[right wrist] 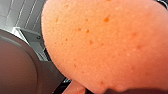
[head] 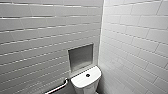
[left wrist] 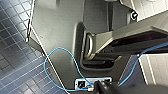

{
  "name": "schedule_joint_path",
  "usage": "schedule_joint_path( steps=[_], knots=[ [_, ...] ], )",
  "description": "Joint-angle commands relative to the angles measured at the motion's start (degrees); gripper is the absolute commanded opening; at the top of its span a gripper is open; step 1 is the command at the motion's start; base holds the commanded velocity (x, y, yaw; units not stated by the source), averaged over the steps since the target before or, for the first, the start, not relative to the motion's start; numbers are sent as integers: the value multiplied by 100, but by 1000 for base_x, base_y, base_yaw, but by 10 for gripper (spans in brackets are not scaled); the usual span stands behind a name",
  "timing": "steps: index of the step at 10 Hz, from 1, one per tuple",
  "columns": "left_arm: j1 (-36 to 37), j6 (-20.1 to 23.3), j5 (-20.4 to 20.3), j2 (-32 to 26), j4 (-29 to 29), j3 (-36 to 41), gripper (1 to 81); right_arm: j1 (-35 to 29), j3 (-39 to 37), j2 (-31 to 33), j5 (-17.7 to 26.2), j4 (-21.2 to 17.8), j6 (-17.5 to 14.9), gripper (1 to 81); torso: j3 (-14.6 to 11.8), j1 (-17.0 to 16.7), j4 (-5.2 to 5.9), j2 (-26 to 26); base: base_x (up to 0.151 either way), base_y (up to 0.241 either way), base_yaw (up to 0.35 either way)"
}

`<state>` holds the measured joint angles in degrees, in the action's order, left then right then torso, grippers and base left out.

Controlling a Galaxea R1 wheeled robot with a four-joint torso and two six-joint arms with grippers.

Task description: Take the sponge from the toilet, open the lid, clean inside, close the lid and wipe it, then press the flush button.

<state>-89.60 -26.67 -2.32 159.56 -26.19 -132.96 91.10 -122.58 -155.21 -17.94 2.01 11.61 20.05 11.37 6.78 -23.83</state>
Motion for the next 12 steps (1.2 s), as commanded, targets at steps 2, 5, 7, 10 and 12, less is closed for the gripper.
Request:
schedule_joint_path(
  steps=[2, 5, 7, 10, 12],
  knots=[
    [105, 1428, 205, 173, 1318, -265, 10, -131, -2, -4, 283, 63, 0, 10, 0, 0, 0, 0, 0, 0, 0],
    [184, 1744, 240, 208, 1669, -274, 10, -131, -46, -21, 283, 63, 0, 10, -350, 0, 0, -2, 0, 0, 0],
    [254, 1736, 249, 296, 1704, -318, 10, -131, -55, -30, 283, 63, 0, 10, -243, 0, 0, -2, 0, 0, 0],
    [465, 1692, 478, 761, 1871, -1187, 10, -157, -379, -223, 353, 27, 0, 10, -311, -9, 0, -7, 0, 0, 0],
    [483, 1674, 478, 1140, 1871, -1768, 10, -122, -854, -513, 388, 36, -9, 10, -313, -9, 0, -7, 0, 0, 0]
  ],
)
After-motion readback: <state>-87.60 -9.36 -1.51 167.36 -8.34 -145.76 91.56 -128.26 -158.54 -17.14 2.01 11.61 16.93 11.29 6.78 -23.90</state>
